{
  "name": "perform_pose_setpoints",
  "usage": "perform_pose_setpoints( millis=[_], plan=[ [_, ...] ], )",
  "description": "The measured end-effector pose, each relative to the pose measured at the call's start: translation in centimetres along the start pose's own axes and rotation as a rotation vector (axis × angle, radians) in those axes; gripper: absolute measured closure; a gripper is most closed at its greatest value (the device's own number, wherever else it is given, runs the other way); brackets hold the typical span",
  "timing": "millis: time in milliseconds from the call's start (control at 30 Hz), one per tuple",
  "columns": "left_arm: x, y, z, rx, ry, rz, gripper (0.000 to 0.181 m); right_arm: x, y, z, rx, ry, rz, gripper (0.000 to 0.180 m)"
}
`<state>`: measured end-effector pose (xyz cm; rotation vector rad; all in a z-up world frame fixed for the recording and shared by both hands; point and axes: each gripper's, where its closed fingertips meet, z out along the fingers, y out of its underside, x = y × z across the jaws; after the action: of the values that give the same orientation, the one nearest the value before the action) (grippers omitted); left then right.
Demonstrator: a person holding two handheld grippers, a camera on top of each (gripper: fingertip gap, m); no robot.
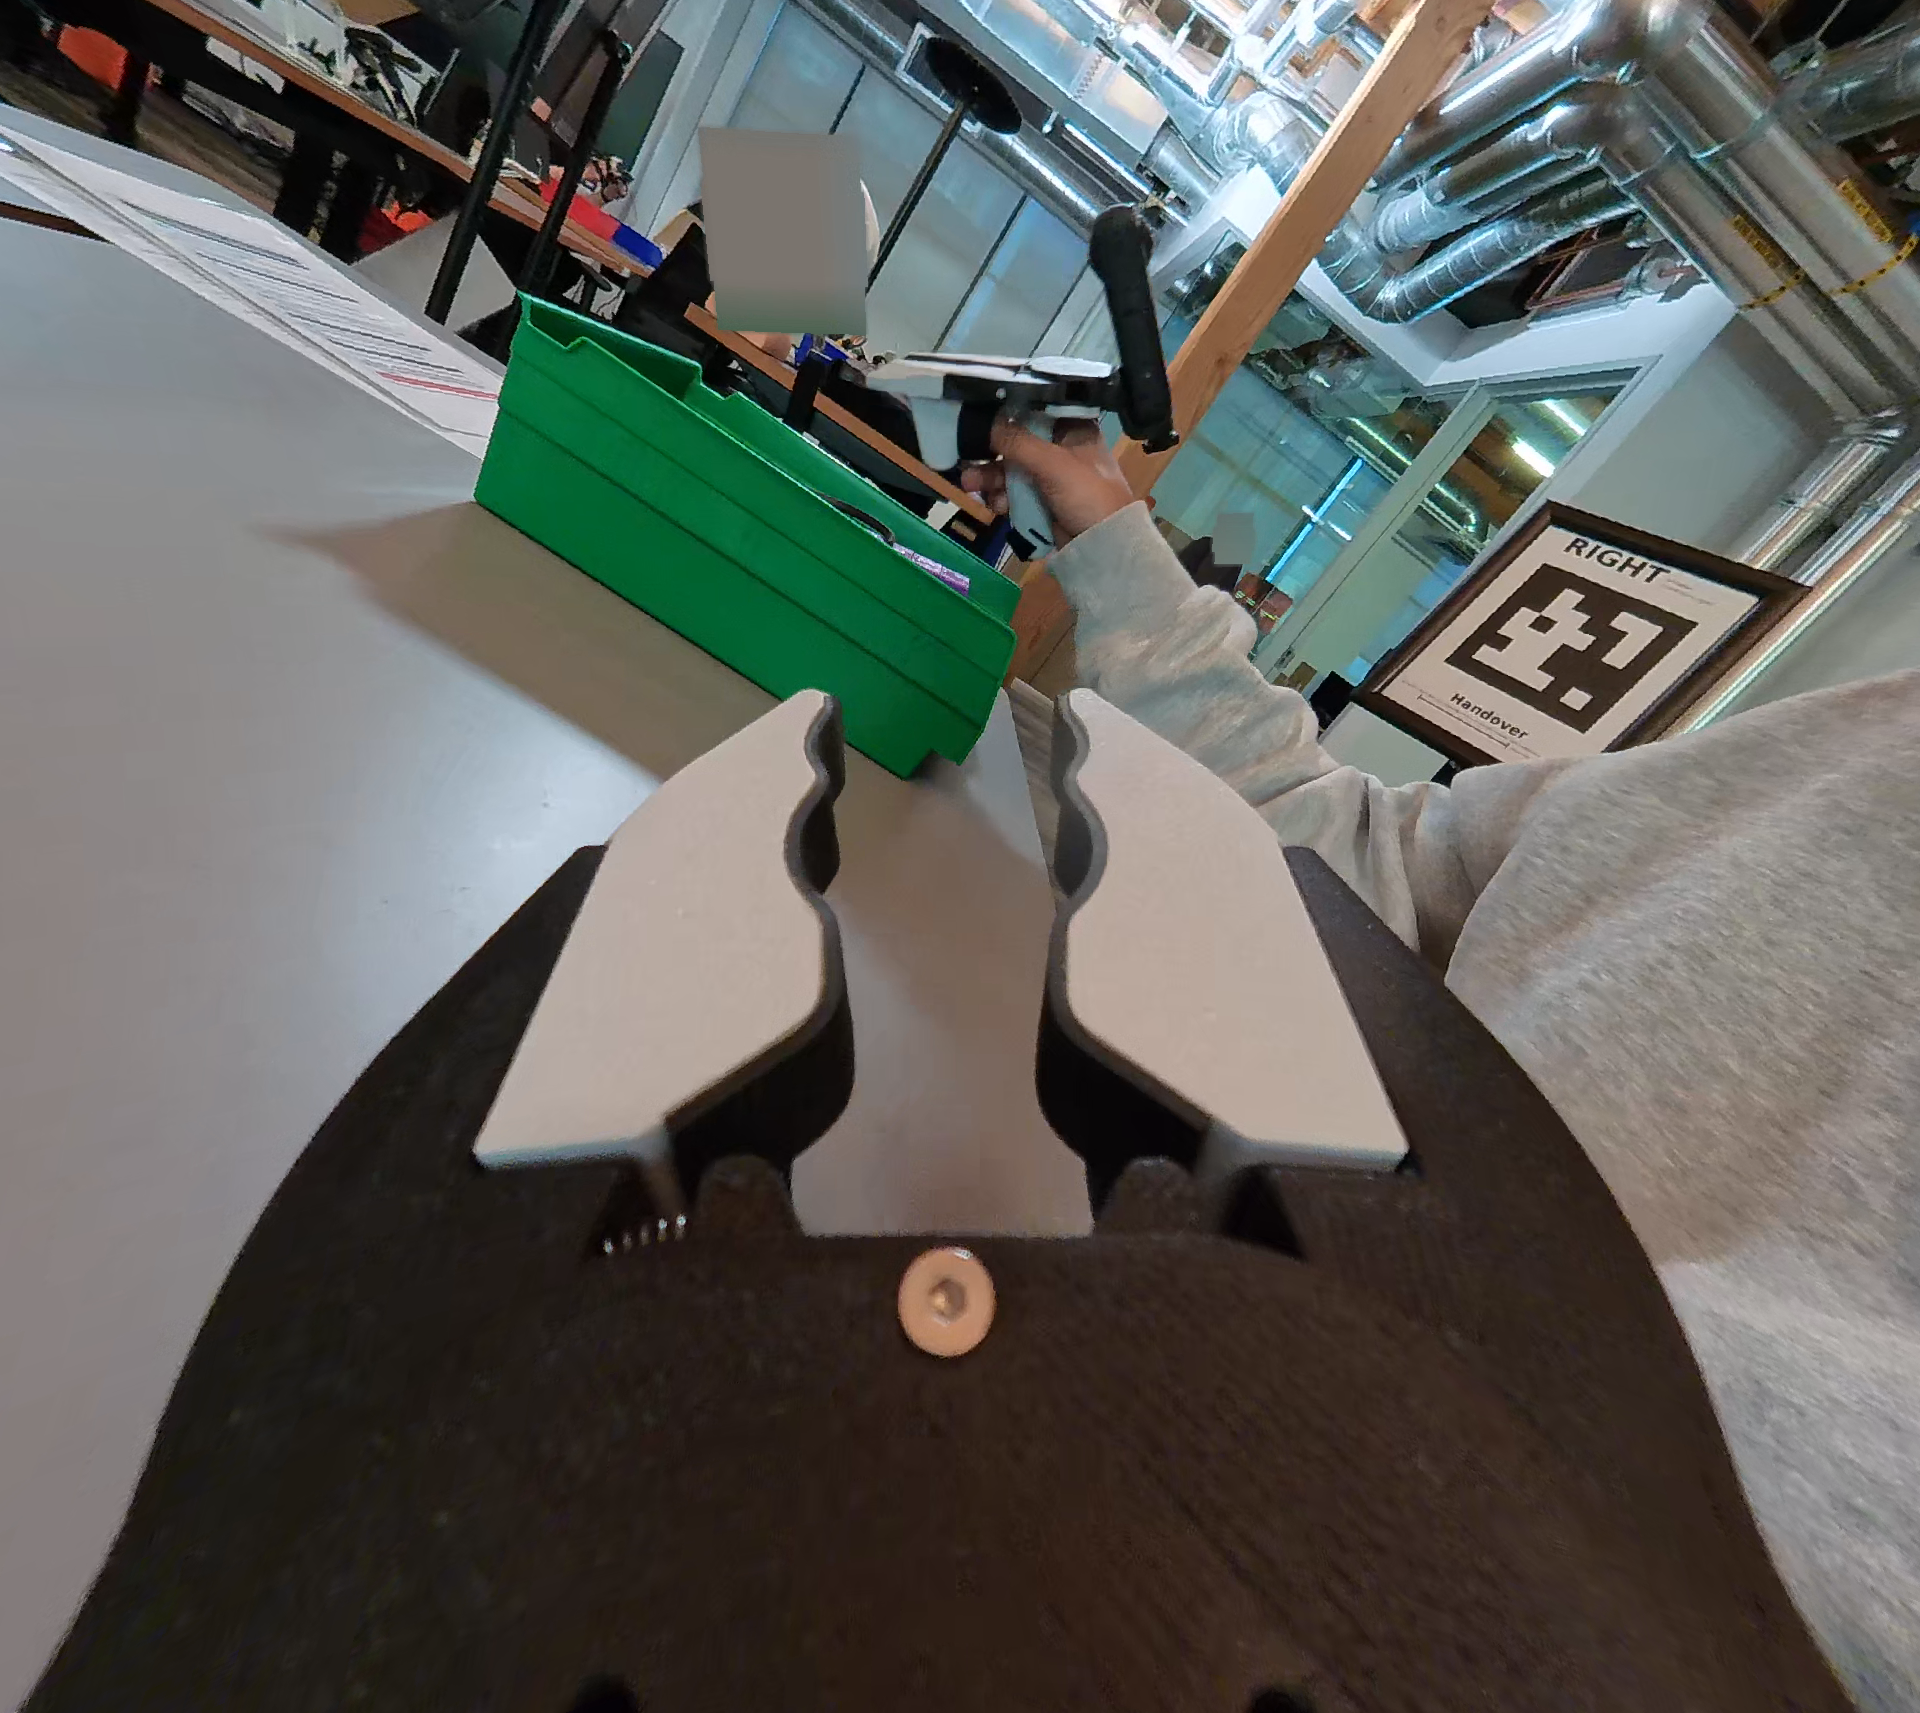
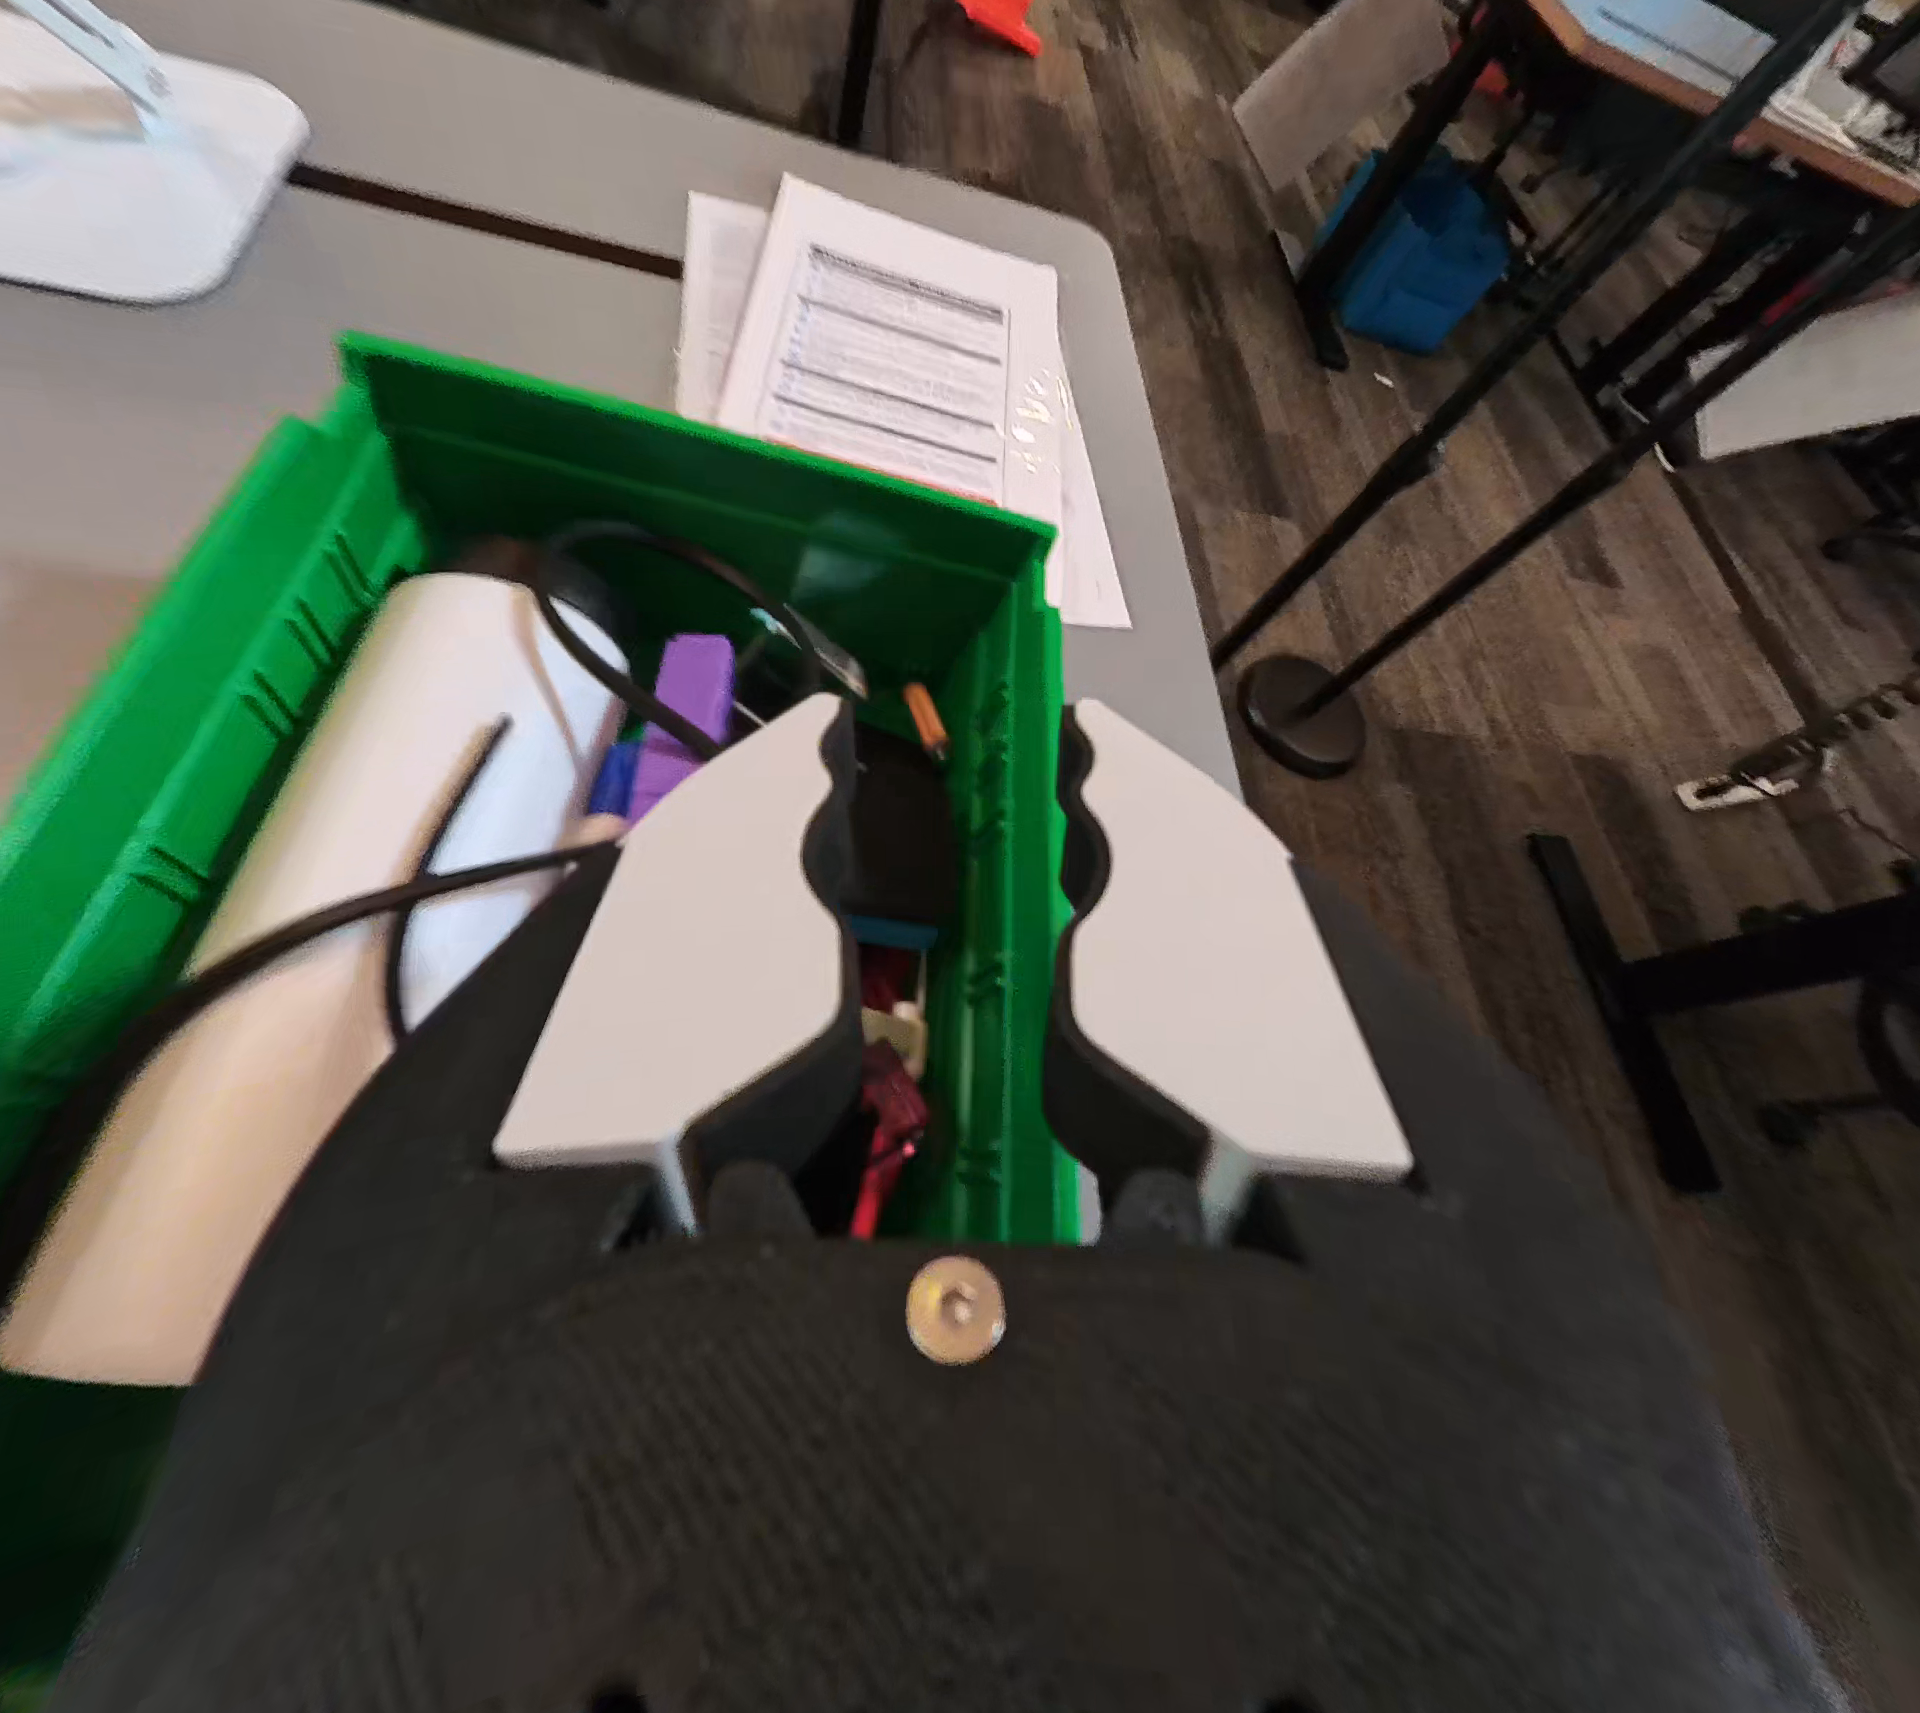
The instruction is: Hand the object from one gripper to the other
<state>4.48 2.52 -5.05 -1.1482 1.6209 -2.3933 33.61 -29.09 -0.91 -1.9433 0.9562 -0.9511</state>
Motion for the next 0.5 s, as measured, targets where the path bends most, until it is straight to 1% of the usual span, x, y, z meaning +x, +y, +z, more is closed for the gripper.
perform_pose_setpoints(
  millis=[100,200,367,433,500],
  plan=[
    [0.0,-0.1,-0.1,0.004,-0.002,0.0,0.142,-2.3,-2.7,-1.4,0.099,-0.093,0.027,0.143],
    [0.0,-0.1,-0.1,0.006,-0.006,-0.001,0.143,-6.7,-5.6,-3.3,0.197,-0.251,0.051,0.144],
    [0.1,-0.6,-0.2,0.015,-0.009,0.007,0.143,-18.3,-9.7,-7.5,0.372,-0.652,0.082,0.144],
    [0.2,-0.9,-0.3,0.021,-0.013,0.013,0.143,-23.7,-10.5,-9.5,0.432,-0.836,0.128,0.144],
    [0.1,-1.3,-0.7,0.029,-0.02,0.021,0.143,-29.1,-10.2,-11.3,0.447,-1.016,0.199,0.141]
  ],
)
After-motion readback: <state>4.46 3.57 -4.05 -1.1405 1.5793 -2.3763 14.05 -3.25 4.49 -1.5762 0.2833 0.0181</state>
